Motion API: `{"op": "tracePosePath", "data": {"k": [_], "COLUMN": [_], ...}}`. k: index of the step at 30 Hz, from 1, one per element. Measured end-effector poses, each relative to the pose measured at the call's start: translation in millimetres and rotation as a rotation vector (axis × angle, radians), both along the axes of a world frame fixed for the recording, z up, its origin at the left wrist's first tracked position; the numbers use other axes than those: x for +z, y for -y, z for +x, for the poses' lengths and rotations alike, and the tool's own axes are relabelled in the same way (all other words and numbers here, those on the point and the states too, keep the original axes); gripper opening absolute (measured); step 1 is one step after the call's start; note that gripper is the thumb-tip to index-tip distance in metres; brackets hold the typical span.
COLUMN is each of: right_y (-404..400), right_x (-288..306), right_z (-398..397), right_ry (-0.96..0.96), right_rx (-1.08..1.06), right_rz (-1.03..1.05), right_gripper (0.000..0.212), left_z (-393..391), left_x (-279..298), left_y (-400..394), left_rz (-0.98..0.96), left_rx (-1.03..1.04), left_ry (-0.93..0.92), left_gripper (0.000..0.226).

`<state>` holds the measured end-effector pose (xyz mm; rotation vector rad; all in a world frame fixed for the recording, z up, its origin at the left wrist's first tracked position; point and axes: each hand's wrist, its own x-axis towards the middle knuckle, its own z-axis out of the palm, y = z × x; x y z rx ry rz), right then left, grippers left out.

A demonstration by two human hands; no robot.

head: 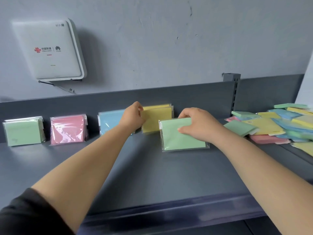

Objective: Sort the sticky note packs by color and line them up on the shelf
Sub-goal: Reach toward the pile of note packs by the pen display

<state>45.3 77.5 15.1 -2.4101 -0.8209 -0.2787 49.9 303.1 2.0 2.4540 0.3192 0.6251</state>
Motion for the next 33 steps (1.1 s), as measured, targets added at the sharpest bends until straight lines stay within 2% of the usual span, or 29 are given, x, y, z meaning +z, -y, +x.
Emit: {"op": "tracePosePath", "data": {"k": [5,11,18,21,23,25,28,30,33], "right_y": [-11,-17,-18,-16,-17,-19,-27,-36,-55], "right_x": [6,-2,-9,-12,-12,-12,-11,-7,-1], "right_z": [10,13,15,16,15,13,2,-8,-25], "right_ry": [0.062,0.102,0.131,0.123,0.116,0.107,0.104,0.104,0.110], "right_rx": [-0.027,-0.021,0.035,0.069,0.102,0.135,0.189,0.230,0.281], "right_rz": [-0.045,0.005,0.087,0.096,0.107,0.125,0.169,0.204,0.227], "right_gripper": [0.030,0.028,0.028,0.028,0.029,0.031,0.032,0.030,0.030], "left_z": [12,18,18,6,-10,-32,-74,-101,-129], "left_x": [-4,-2,-3,3,11,19,26,25,18], "left_y": [-7,-6,4,9,14,23,36,37,22], "left_rz": [0.133,0.254,0.293,0.302,0.233,0.066,-0.119,-0.172,-0.149], "left_rx": [0.053,0.110,0.186,0.158,0.121,0.035,-0.121,-0.171,-0.145], "left_ry": [-0.014,-0.044,-0.049,-0.046,-0.016,0.053,0.099,0.083,0.094], "left_gripper": [0.031,0.033,0.031,0.030,0.024,0.015,0.018,0.016,0.021]}}
